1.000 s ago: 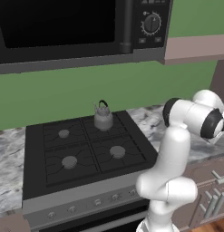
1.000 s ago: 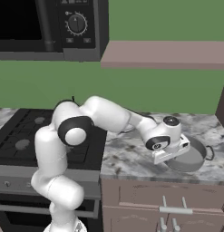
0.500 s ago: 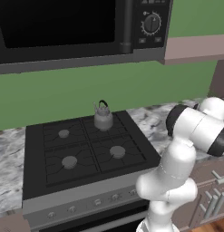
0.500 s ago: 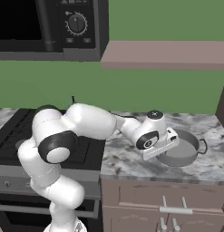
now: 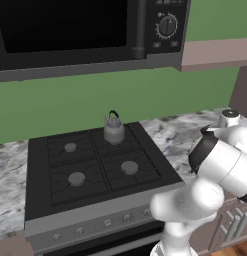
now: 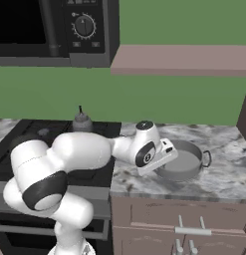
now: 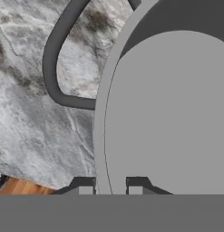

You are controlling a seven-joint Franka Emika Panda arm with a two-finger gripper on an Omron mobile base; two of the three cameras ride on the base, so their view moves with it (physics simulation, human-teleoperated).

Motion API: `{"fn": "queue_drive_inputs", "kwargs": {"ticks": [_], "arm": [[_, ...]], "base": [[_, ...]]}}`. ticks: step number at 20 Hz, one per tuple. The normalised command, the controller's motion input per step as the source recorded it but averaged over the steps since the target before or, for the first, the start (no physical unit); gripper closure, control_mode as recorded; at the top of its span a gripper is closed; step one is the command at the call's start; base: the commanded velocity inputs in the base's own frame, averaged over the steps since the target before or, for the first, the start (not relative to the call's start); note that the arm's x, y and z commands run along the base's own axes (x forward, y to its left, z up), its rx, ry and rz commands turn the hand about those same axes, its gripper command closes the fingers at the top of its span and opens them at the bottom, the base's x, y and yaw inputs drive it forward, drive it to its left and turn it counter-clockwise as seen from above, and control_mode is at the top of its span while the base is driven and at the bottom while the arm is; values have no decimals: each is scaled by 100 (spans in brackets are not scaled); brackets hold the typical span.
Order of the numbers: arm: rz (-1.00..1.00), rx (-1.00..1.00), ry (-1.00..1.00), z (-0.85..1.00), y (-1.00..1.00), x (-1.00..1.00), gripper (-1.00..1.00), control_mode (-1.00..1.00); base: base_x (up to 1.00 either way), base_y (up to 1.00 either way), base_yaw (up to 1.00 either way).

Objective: Pick the kettle from the cabinet and place it on a stove burner. Then pick the pot from the counter and place it on another stove burner. Finally, turn both burners on.

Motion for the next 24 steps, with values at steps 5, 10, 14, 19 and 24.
{"fn": "queue_drive_inputs", "kwargs": {"ticks": [5,10,14,19,24], "arm": [[0,0,2,21,53,0,100,-100],[2,0,1,16,53,0,100,-100],[4,0,0,10,49,0,100,-100],[5,0,0,6,48,0,100,-100],[6,0,0,0,48,0,100,-100]], "base": [[0,0,0],[0,0,0],[0,0,0],[0,0,0],[0,0,0]]}}
